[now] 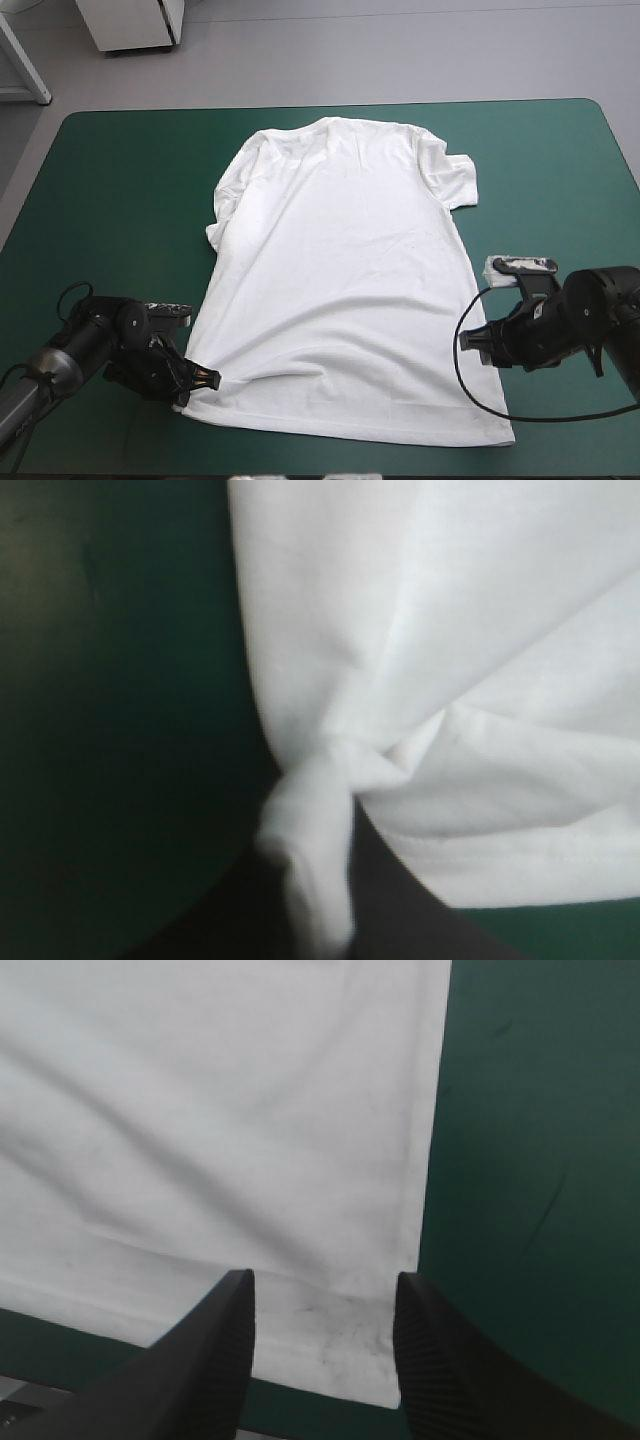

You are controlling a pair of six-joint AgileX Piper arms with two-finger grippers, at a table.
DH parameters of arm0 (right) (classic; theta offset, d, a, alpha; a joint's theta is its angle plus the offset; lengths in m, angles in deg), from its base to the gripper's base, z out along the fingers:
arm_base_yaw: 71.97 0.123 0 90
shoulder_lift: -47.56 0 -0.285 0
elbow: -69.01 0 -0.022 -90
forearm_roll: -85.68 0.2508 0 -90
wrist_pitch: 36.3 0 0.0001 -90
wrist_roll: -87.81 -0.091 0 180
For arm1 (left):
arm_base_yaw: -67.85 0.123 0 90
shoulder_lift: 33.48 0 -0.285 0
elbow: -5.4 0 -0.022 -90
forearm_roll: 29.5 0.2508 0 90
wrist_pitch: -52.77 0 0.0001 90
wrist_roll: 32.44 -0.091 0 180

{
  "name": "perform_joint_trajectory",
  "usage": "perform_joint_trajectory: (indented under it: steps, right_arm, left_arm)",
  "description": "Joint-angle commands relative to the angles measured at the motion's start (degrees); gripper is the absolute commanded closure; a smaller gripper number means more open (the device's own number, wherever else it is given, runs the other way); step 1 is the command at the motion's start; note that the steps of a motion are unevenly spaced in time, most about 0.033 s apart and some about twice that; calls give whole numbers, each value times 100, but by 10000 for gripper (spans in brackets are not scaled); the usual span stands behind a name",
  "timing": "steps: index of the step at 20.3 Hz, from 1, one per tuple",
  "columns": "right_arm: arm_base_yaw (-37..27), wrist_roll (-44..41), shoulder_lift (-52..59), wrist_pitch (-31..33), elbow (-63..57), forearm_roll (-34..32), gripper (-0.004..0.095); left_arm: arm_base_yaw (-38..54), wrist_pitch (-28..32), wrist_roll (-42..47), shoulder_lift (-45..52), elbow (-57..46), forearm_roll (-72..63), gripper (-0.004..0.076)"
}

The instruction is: Fold the cloth

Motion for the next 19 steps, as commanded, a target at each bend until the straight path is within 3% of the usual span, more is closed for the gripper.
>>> perform_joint_trajectory:
  steps: [1,13,19]
  right_arm:
    - [-29,62,77,-367,-388,176,475]
    - [-29,-67,77,-755,-1741,282,477]
    - [-29,-206,77,-901,-2252,359,535]
  left_arm:
    - [-27,118,-17,18,18,-256,733]
    - [-27,201,-44,18,18,-308,733]
    - [-27,237,-81,18,18,-308,733]
